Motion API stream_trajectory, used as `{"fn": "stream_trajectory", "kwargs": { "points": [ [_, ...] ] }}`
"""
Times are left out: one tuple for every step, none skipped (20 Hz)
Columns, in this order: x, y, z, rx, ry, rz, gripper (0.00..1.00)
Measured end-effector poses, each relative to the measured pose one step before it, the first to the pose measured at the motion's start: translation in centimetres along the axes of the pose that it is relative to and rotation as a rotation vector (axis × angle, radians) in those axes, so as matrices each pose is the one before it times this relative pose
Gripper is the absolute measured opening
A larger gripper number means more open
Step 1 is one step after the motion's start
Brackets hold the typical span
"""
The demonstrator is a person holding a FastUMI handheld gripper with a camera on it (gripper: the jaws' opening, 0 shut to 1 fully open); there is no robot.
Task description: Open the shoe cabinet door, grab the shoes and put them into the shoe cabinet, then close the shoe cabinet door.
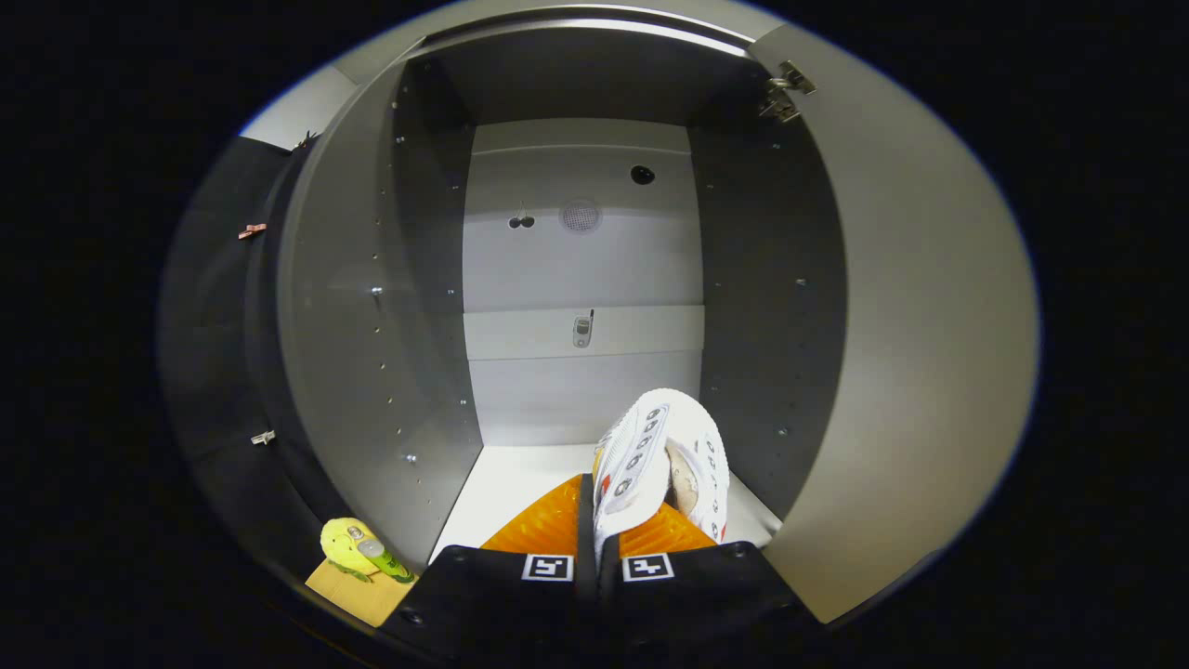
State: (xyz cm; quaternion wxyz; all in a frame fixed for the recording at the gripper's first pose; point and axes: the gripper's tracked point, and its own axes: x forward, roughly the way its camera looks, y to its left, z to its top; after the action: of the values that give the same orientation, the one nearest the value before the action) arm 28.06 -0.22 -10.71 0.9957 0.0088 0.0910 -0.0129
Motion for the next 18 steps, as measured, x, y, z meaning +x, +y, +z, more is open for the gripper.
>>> {"fn": "stream_trajectory", "kwargs": {
  "points": [
    [1.427, 0.097, -0.177, -0.00836, 0.01259, 0.00306, 0.05],
    [1.335, -0.042, -0.145, -0.01043, 0.01481, 0.00126, 0.05],
    [1.528, 0.035, -0.269, -0.00847, 0.01613, 0.00167, 0.05],
    [1.644, -0.059, -0.379, -0.0072, 0.01249, 0.0011, 0.04],
    [1.341, -0.167, -0.374, -0.00709, 0.01404, -0.00146, 0.05],
    [1.366, -0.198, -0.478, -0.00397, 0.01565, -0.00174, 0.04],
    [1.288, -0.154, -0.509, 0.00292, 0.01506, 0.00233, 0.04],
    [1.269, -0.102, -0.476, 0.0067, 0.01525, 0.00593, 0.04],
    [1.108, 0.034, -0.463, 0.00732, 0.01174, 0.00811, 0.05],
    [1.003, 0.041, -0.456, 0.00009, 0.01138, 0.00782, 0.04],
    [0.885, -0.007, -0.459, -0.00572, 0.0101, 0.00436, 0.04],
    [0.668, 0.109, -0.526, -0.00677, 0.00976, 0.00399, 0.04],
    [0.5, 0.127, -0.43, -0.00187, 0.01261, 0.0082, 0.05],
    [0.501, 0.087, -0.299, 0.0034, 0.00833, 0.01092, 0.04],
    [0.515, 0.345, -0.367, 0.00355, 0.0087, 0.01114, 0.04],
    [0.345, 0.223, -0.381, 0.00059, 0.00935, 0.00428, 0.04],
    [0.421, -0.041, -0.304, -0.0041, 0.00438, 0.00147, 0.04],
    [0.218, 0.184, -0.275, -0.00129, 0.0063, 0.00798, 0.04]
  ]
}}
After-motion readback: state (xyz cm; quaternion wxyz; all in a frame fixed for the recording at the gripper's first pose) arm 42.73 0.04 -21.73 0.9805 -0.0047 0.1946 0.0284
